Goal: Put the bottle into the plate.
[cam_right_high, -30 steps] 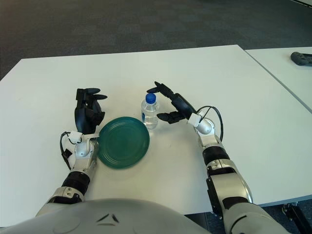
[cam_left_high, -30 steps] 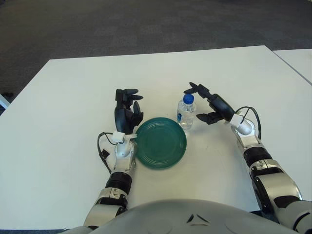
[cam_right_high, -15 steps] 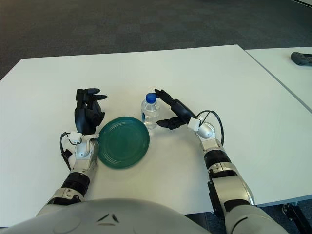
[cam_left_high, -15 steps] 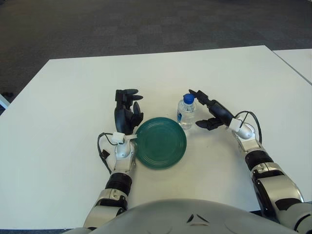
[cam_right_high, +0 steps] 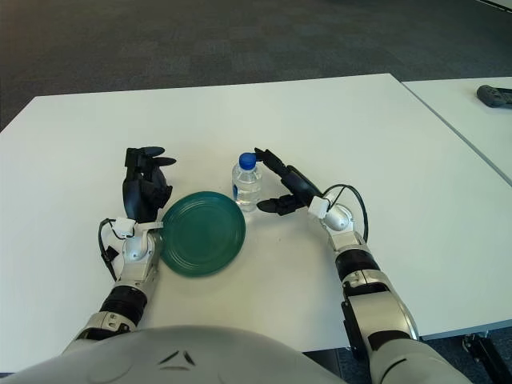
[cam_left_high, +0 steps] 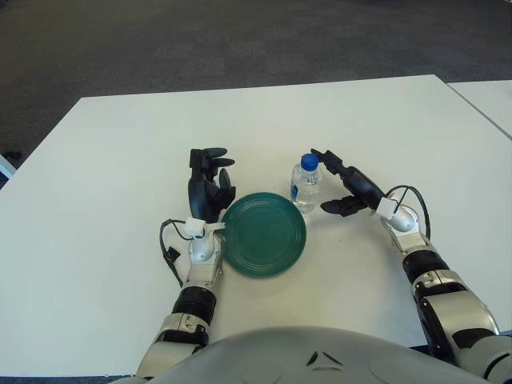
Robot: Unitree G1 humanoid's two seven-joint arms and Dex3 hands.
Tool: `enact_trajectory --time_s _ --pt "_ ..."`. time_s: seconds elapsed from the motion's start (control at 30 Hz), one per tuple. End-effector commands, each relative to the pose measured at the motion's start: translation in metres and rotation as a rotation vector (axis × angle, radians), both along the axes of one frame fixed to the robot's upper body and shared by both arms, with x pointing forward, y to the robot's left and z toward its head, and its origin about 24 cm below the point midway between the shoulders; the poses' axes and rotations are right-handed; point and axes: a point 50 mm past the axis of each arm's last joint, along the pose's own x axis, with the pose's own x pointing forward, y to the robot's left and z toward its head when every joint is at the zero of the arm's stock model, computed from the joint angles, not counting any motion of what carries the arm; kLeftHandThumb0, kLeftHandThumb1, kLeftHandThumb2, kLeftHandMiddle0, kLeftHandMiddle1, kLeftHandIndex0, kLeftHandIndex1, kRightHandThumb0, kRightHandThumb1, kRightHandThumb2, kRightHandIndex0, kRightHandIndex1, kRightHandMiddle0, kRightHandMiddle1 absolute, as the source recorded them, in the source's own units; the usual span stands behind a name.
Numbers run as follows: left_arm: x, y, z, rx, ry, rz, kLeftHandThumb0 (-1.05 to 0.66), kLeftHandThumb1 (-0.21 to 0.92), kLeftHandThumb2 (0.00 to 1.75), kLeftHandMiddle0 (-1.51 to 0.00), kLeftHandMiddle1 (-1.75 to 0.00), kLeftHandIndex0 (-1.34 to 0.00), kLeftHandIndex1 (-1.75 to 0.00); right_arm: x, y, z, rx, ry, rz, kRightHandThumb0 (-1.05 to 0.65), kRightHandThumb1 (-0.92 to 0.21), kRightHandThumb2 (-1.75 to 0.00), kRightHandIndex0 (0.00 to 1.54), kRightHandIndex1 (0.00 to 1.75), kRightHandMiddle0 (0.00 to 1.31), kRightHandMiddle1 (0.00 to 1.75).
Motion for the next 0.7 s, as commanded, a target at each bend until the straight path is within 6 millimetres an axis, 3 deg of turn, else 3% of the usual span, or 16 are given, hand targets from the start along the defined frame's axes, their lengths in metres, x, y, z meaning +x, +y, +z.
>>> enact_trajectory --time_s 0.0,0.4,0.67 --pt "-0.012 -0.025 -0.014 -0.117 0.092 0.004 -0.97 0.92 0.69 -0.22 -1.62 -0.21 -1.5 -0.005 -0.003 -0.006 -0.039 0.003 0.003 -1.05 -0.92 -0.46 0.29 0.0 0.0 0.65" --pt "-0.012 -0.028 -0.012 -0.111 0.086 0.008 -0.99 0.92 0.7 -0.23 -1.59 -0.23 -1.49 -0.01 -0.002 -0.014 -0.068 0.02 0.021 -1.05 -0.92 -0.5 0.32 0.01 0.0 0.68" --pt "-0.012 -0.03 -0.011 -0.115 0.084 0.006 -0.99 0.92 0.69 -0.22 -1.57 -0.22 -1.48 -0.013 0.006 -0.015 0.013 0.04 0.026 -1.05 -0.92 -0.46 0.35 0.02 0.0 0.74"
